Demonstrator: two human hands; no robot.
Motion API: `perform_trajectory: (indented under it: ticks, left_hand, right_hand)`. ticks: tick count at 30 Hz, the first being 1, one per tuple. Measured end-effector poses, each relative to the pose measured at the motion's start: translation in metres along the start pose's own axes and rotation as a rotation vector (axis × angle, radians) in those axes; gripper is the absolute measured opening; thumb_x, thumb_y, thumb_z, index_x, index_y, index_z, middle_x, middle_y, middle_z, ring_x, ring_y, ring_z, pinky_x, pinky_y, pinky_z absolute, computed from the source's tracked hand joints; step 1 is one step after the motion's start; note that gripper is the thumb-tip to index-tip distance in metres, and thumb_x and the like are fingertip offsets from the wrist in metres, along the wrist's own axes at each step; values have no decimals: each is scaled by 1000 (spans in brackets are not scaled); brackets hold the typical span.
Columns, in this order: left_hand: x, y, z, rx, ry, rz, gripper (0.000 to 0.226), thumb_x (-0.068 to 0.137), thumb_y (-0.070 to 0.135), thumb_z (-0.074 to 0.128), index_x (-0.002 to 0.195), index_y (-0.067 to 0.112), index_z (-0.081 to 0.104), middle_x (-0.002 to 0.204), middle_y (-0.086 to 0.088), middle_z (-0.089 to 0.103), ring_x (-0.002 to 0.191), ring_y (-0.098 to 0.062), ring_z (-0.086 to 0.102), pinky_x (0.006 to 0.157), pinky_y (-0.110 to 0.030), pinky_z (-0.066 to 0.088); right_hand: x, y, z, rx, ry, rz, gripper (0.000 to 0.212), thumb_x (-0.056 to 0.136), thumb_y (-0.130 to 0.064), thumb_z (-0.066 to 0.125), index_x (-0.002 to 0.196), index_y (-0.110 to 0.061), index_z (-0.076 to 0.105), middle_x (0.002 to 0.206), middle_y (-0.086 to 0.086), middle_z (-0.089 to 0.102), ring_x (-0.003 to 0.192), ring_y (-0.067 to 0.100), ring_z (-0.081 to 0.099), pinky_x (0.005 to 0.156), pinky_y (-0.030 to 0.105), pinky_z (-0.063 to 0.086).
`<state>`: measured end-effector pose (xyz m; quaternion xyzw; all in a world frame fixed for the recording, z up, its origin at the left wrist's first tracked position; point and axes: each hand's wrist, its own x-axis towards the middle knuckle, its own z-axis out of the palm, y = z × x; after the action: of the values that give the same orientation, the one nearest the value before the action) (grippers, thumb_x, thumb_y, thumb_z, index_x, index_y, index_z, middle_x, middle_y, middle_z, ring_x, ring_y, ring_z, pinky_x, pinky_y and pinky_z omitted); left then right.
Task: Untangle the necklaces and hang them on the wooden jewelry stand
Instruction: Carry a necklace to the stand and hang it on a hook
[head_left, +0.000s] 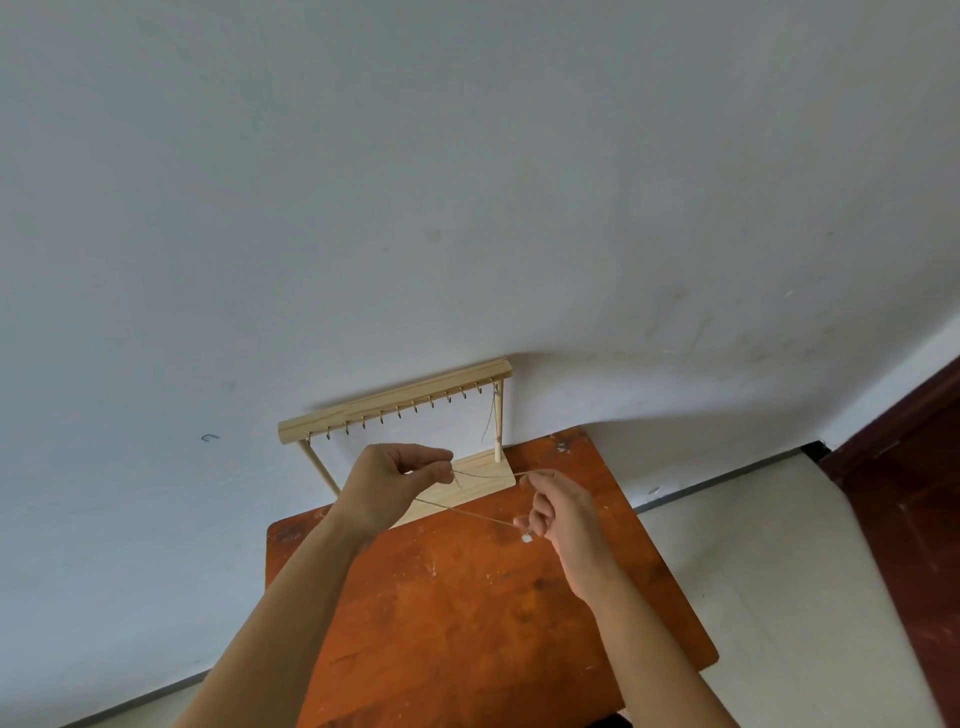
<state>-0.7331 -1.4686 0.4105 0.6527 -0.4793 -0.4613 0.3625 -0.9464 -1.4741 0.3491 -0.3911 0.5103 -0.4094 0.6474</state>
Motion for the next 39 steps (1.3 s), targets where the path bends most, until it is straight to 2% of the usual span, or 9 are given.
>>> perform_trajectory:
  ticks: [4, 7, 13, 16, 19, 24, 27, 34, 39]
  left_hand:
    - [-1, -7, 6, 30, -34, -46, 7, 83, 14, 77, 89, 14, 80, 87, 4, 77, 57, 6, 62, 53, -7, 44]
    - [-4, -12, 18, 5, -27, -85, 8, 78, 19, 81, 86, 15, 81, 86, 5, 78, 59, 5, 63, 48, -8, 43]
    - [-9, -20, 40, -409, -19, -236, 20, 79, 30, 76, 92, 14, 79, 84, -7, 74, 40, -6, 34, 43, -21, 28]
    - [-8, -22, 45, -895, -24, -399, 14, 88, 25, 69, 93, 13, 74, 83, -1, 71, 38, -6, 27, 41, -20, 29]
    - [-6, -20, 45, -1002, 9, -445, 14, 86, 32, 71, 94, 21, 72, 93, 6, 73, 59, -9, 46, 59, -27, 41]
    - [2, -17, 36, -868, 143, -390, 15, 88, 32, 69, 99, 22, 72, 104, 7, 74, 106, -16, 58, 85, -38, 39]
    - [8, -7, 25, -609, 236, -226, 19, 87, 30, 70, 99, 16, 74, 105, 2, 73, 103, -19, 60, 85, -36, 45]
    - [41, 21, 11, 92, 192, 108, 9, 89, 26, 71, 89, 18, 75, 87, 1, 74, 82, -11, 66, 70, -19, 48]
    - [73, 31, 4, 394, 95, 238, 10, 90, 26, 70, 90, 18, 74, 86, 6, 72, 81, -11, 66, 73, -26, 54]
  right_hand:
    - [3, -26, -5, 99, -8, -48, 18, 101, -19, 54, 100, -10, 69, 56, -3, 40, 51, 14, 34, 63, 34, 52]
    - [4, -45, -3, -14, -51, -127, 22, 102, -21, 52, 110, -6, 66, 53, -9, 45, 47, 7, 41, 58, 32, 49]
    - [5, -62, 0, -248, -66, -238, 20, 103, -28, 52, 108, -15, 66, 57, -17, 52, 46, 0, 48, 47, 20, 38]
    - [4, -60, -3, -377, 7, -326, 16, 103, -28, 51, 106, -20, 65, 80, -13, 64, 68, -8, 61, 57, 9, 45]
    - [4, -46, -10, -439, 37, -318, 18, 101, -33, 53, 106, -24, 68, 96, -12, 67, 87, -12, 60, 72, 4, 46]
    - [5, -16, -21, -567, 6, -281, 37, 94, -57, 49, 111, -30, 69, 97, -15, 72, 91, 0, 67, 73, 17, 55]
    - [2, -3, -24, -554, -3, -254, 30, 94, -53, 53, 110, -33, 68, 91, -20, 70, 86, -2, 66, 69, 12, 51]
    - [7, 26, -22, -436, -62, -214, 19, 95, -41, 59, 108, -32, 68, 94, -19, 72, 94, 2, 67, 81, 19, 55]
    - [20, 42, -21, -530, -62, -241, 29, 95, -49, 56, 118, -36, 68, 108, -21, 72, 102, -2, 66, 87, 22, 55]
